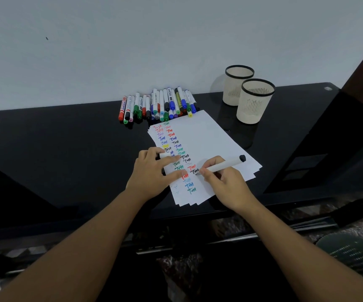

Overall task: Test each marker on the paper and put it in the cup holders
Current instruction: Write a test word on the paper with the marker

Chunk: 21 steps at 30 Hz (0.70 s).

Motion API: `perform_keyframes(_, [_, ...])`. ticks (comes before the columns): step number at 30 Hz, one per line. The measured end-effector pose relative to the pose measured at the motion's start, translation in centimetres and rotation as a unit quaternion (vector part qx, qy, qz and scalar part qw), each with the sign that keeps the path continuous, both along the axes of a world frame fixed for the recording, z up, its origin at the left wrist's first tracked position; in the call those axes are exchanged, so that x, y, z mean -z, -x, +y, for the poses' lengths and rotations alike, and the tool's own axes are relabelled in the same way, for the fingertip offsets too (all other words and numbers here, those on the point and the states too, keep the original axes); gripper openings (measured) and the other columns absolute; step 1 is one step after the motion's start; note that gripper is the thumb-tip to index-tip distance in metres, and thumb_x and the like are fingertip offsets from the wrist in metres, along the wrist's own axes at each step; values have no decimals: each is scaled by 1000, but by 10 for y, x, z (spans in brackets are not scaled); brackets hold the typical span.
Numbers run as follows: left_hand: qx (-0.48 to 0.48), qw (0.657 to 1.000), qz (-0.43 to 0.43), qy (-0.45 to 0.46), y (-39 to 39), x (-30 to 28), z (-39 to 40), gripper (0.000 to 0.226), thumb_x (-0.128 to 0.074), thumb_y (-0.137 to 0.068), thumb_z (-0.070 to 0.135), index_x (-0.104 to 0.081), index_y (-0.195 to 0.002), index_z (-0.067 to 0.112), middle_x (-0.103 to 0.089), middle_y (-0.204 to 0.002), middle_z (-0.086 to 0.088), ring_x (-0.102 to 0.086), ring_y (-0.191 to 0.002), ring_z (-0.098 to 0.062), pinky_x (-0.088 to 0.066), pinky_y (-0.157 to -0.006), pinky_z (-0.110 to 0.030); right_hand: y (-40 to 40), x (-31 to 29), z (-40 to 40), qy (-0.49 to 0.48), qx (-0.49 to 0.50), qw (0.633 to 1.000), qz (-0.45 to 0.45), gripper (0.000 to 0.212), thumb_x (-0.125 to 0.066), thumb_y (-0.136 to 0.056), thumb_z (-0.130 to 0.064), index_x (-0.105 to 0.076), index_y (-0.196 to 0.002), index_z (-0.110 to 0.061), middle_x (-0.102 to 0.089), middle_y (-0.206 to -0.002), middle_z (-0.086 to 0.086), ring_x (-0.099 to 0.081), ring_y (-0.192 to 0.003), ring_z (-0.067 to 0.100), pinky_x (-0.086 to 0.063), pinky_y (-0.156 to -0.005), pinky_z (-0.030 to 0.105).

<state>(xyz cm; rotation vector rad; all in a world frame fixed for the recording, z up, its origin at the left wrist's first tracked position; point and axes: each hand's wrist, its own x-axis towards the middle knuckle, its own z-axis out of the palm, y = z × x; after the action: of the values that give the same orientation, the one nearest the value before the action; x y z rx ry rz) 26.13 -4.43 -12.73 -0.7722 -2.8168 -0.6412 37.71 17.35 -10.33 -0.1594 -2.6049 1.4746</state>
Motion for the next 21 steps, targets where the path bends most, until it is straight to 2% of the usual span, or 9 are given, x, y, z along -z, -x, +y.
perform_keyframes(4, [0,1000,3,10,1,0,0,76,-32,-75,92,-62,-130,48,-43,-136,8,-33,-121,-17,-36,-106,-43,-3,-3,1,-13,-5,1000,-1,11,-58,-104,-40,-58,-97,-32,-64,-78,3,-54,-69,11,-46,-67,35])
perform_keyframes(9, [0,1000,0,16,1,0,0,77,-29,-75,92,-60,-131,49,-42,-137,9,-32,-120,-16,-36,-107,-42,-1,-1,2,33,15,999,6,10,-59,-103,-37,-60,-97,-30,-64,-79,-10,-56,-73,7,-44,-64,21])
perform_keyframes(13, [0,1000,4,14,2,1,0,75,-31,-76,91,-61,-131,49,-42,-137,8,-33,-120,-17,-36,-107,-43,-1,-1,1,29,15,999,7,10,-59,-103,-38,-60,-99,-29,-65,-81,-5,-59,-76,11,-48,-69,30])
perform_keyframes(16, [-1,1000,-1,22,1,0,0,77,-29,-75,91,-60,-132,49,-41,-138,8,-32,-122,-17,-35,-107,-42,-1,1,1,10,11,1000,4,11,-59,-103,-40,-59,-99,-29,-66,-83,-2,-60,-78,16,-51,-73,41])
perform_keyframes(21, [-2,1000,-4,23,0,-2,0,79,-28,-75,92,-59,-133,50,-40,-139,9,-31,-122,-16,-34,-108,-42,0,3,2,-6,16,1000,19,10,-58,-104,-39,-59,-101,-30,-66,-82,-4,-60,-76,14,-51,-72,41])
